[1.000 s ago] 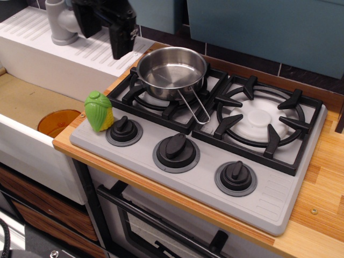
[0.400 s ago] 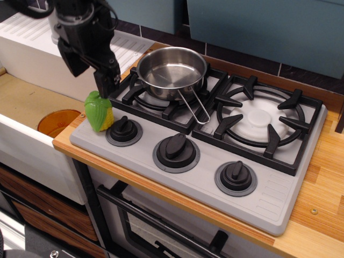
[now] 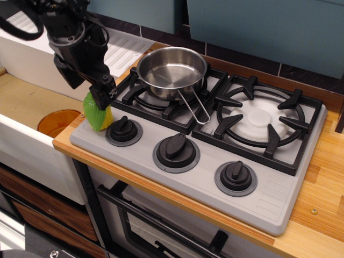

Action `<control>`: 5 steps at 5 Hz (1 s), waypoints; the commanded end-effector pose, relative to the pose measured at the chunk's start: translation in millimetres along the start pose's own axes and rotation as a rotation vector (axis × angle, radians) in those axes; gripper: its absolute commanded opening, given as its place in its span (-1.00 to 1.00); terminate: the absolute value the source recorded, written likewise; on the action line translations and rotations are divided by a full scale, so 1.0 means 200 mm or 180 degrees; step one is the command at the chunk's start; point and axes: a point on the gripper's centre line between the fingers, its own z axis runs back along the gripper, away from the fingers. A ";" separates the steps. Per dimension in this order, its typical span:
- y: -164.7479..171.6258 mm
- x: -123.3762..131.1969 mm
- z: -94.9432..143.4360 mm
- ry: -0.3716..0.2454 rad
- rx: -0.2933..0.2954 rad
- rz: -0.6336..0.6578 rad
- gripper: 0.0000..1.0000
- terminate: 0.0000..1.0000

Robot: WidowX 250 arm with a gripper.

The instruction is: Put pot or pan on stove and put corncob in pot or pan

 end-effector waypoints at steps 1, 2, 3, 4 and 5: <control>-0.01 0.02 -0.03 -0.0109 0.0009 0.0059 1.00 -1.00; -0.03 0.02 -0.06 -0.0141 -0.0013 0.0077 1.00 -1.00; -0.04 0.03 -0.08 -0.0166 -0.0026 0.0078 1.00 -1.00; -0.06 0.04 -0.09 -0.0139 -0.0073 0.0100 -1.00 -1.00; -0.09 0.07 -0.01 0.0089 -0.0052 0.0134 -1.00 -1.00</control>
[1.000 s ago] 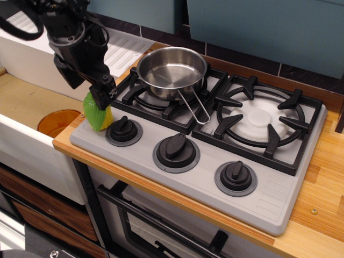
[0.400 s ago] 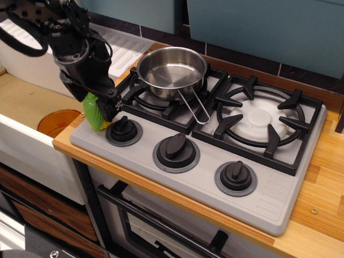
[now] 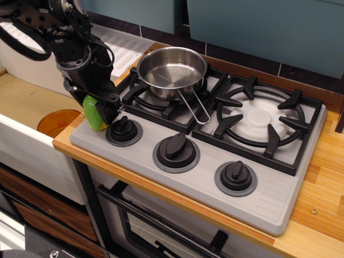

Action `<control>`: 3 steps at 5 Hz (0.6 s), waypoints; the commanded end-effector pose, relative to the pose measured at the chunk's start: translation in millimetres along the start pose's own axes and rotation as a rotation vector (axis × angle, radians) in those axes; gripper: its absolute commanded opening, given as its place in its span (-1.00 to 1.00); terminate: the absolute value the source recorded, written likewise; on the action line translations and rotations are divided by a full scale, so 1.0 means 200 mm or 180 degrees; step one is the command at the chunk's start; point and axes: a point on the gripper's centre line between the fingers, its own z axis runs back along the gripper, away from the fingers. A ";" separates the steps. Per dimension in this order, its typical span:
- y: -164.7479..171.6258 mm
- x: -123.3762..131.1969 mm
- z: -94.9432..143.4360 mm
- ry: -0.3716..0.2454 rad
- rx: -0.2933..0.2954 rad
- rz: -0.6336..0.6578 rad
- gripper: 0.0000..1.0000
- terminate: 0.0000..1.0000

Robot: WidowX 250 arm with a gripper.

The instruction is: Put pot or pan on stove and put corncob in pot or pan

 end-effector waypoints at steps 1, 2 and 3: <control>-0.03 0.09 0.14 0.0125 0.0033 0.0043 -1.00 -1.00; -0.04 0.11 0.19 0.0050 0.0076 0.0012 -1.00 -1.00; -0.03 0.15 0.30 0.0138 0.0155 0.0071 -1.00 -1.00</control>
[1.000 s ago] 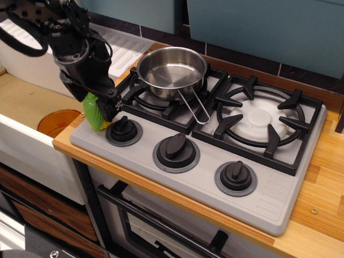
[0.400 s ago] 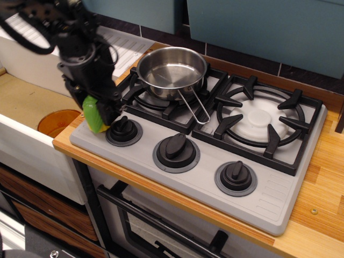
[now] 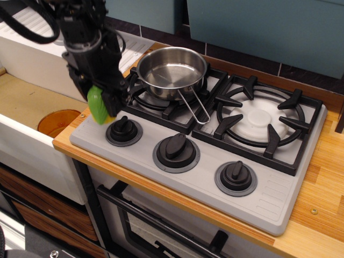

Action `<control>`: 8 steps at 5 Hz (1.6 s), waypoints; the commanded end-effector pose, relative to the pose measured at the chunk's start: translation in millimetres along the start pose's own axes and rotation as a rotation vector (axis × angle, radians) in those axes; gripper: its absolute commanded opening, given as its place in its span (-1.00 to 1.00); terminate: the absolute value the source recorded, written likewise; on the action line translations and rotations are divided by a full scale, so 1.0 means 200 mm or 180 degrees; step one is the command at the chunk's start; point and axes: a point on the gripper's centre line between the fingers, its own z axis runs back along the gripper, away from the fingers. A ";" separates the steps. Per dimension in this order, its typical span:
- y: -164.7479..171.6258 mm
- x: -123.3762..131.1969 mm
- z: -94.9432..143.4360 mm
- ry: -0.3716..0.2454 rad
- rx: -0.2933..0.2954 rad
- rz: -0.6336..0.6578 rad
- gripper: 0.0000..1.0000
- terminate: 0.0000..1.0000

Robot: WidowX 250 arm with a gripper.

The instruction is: Put pot or pan on stove and put corncob in pot or pan

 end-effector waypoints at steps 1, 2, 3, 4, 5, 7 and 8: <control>0.02 0.14 0.27 -0.0036 0.0272 0.0064 -1.00 -1.00; 0.01 0.20 0.29 -0.0060 0.0319 0.0061 -1.00 -1.00; 0.01 0.29 0.28 -0.0081 0.0333 0.0045 -1.00 -1.00; 0.00 0.38 0.26 -0.0124 0.0348 0.0046 -1.00 -1.00; -0.03 0.46 0.24 -0.0098 0.0366 0.0101 -1.00 -1.00; -0.12 0.52 0.21 -0.0053 0.0448 0.0276 -1.00 -1.00; -0.19 0.52 0.19 -0.0063 0.0453 0.0379 -1.00 -1.00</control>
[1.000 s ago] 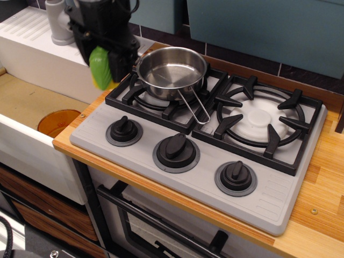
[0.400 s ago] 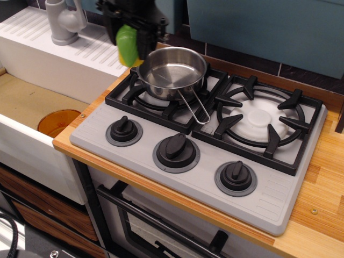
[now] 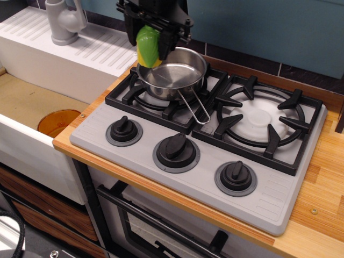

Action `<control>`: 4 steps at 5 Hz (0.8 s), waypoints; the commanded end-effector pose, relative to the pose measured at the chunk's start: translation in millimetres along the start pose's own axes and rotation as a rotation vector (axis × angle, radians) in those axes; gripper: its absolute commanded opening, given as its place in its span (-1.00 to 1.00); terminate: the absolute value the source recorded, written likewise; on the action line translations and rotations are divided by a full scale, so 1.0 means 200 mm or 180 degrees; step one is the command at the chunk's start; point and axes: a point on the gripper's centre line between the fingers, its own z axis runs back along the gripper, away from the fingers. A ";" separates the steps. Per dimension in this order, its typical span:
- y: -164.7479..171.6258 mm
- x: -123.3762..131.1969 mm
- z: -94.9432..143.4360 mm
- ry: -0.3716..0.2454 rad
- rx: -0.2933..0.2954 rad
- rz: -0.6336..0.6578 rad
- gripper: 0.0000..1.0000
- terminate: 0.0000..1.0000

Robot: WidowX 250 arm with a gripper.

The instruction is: Put pot or pan on stove and put corncob in pot or pan

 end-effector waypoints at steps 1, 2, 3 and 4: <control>-0.07 0.05 0.04 -0.0161 -0.0027 0.0111 -1.00 -1.00; -0.08 0.04 0.04 -0.0169 -0.0036 0.0084 1.00 -1.00; -0.07 0.03 0.05 -0.0181 -0.0062 0.0053 1.00 -1.00; -0.06 0.03 0.07 -0.0148 -0.0080 0.0030 1.00 -1.00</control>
